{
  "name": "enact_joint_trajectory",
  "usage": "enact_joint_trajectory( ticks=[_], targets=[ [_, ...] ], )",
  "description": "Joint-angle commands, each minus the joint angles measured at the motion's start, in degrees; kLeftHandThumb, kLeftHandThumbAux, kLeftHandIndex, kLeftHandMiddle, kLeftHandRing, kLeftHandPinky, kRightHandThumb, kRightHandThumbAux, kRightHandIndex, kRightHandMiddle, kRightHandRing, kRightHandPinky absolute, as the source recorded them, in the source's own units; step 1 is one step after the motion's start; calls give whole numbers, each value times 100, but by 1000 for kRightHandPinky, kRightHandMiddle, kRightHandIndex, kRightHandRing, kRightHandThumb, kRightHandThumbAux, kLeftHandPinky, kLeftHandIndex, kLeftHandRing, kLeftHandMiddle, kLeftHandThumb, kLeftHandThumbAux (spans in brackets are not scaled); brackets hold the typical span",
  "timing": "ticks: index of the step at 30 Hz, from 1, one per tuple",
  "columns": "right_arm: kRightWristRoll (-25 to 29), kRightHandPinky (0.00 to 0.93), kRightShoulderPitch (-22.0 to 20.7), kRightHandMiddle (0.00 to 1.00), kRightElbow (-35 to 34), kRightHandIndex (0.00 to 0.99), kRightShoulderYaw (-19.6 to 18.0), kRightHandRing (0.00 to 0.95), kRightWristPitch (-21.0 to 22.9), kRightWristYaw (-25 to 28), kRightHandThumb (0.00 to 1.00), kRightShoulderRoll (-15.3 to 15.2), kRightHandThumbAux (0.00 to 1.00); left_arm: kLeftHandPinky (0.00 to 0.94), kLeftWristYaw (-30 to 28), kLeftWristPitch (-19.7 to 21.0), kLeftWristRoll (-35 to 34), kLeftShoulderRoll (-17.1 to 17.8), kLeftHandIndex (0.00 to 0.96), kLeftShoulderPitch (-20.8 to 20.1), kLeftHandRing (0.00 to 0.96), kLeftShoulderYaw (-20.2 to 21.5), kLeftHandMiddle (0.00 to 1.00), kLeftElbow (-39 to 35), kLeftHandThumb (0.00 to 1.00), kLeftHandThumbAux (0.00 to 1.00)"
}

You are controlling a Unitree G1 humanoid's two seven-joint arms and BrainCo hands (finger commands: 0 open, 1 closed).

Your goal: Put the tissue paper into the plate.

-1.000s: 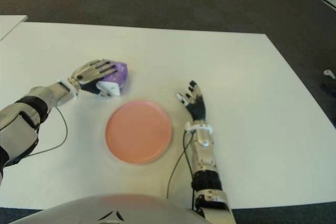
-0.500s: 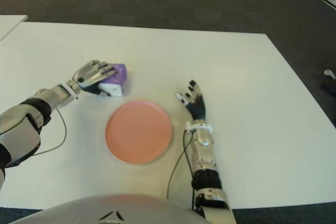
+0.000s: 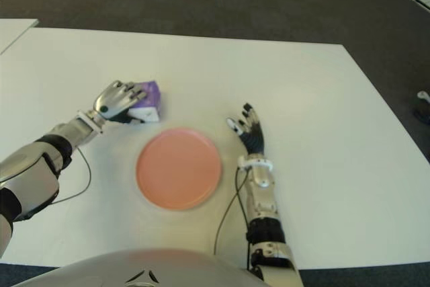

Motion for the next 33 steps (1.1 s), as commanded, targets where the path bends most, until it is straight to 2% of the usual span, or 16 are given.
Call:
enact_joint_trajectory(
  ticks=[1,9,18,25,30,33],
  targets=[
    [19,13,323,22,228,0,26,0,414,14,47,29,623,865,-181,-24,100,-325,441,594,854,-55,893,205,715,703],
    [-4,8,371,22,141,0,50,0,442,-5,46,10,634,865,126,-91,-95,-391,442,585,869,156,893,191,719,702],
    [-12,8,384,19,85,0,69,0,468,-16,58,11,635,872,274,-483,-155,-354,442,378,877,263,896,144,723,702],
    [25,11,358,18,125,0,53,0,485,4,63,16,643,879,445,-644,-239,-360,441,386,887,400,912,145,722,703],
    [40,13,321,20,185,0,34,0,483,8,55,14,644,875,692,-923,-361,-309,441,324,888,585,912,111,722,704],
    [44,17,298,23,239,0,24,3,454,11,49,14,639,872,821,-1181,-456,-201,441,124,884,751,906,45,723,704]
  ],
)
